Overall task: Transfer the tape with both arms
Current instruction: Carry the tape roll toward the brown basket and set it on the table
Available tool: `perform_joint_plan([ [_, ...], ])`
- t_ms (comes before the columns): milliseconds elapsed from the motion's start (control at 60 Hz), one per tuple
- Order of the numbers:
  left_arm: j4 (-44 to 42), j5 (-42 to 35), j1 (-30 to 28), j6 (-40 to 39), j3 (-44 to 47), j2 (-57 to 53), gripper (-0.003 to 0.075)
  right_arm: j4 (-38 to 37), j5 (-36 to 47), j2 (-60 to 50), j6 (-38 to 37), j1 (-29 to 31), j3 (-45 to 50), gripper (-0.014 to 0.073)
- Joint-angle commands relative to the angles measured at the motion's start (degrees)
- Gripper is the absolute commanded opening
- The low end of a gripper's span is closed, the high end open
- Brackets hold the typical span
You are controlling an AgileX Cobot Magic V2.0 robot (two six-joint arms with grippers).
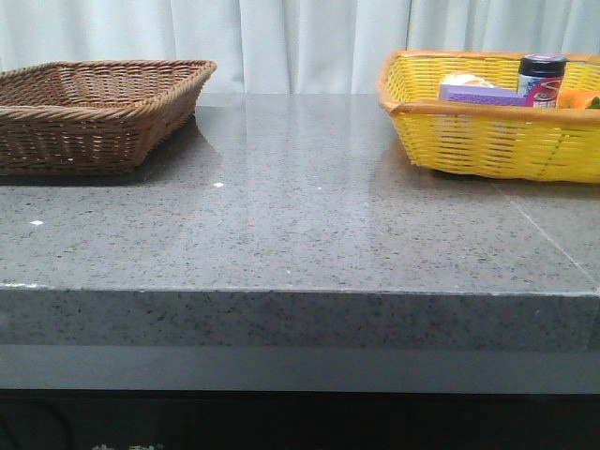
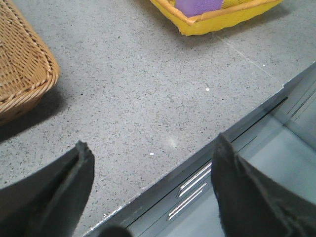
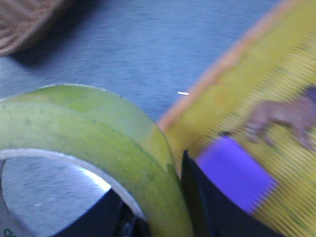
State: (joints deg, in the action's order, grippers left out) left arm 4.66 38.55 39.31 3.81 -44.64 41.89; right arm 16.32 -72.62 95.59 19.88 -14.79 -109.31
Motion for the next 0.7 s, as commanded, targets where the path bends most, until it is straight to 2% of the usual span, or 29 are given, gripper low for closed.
perform_joint_plan([
  [0, 0.7, -3.8, 0.5, -0.3, -1.7, -0.1, 0.0491, 0.8, 3.5, -1.2, -0.6, -5.5, -1.9, 0.0184],
  [150, 0.7, -3.8, 0.5, -0.3, -1.7, -0.1, 0.0491, -3.9, 5.9, 2.8, -0.6, -13.2, -1.9, 0.0184],
  [250, 0.7, -3.8, 0.5, -0.3, -1.7, -0.1, 0.0491, -7.4, 6.4, 5.5, -0.9, -16.1, -1.9, 0.0184],
  [683, 0.7, -3.8, 0.5, -0.3, -1.7, -0.1, 0.0491, -18.4, 11.3, 15.1, -1.9, -19.4, -1.9, 0.0184],
])
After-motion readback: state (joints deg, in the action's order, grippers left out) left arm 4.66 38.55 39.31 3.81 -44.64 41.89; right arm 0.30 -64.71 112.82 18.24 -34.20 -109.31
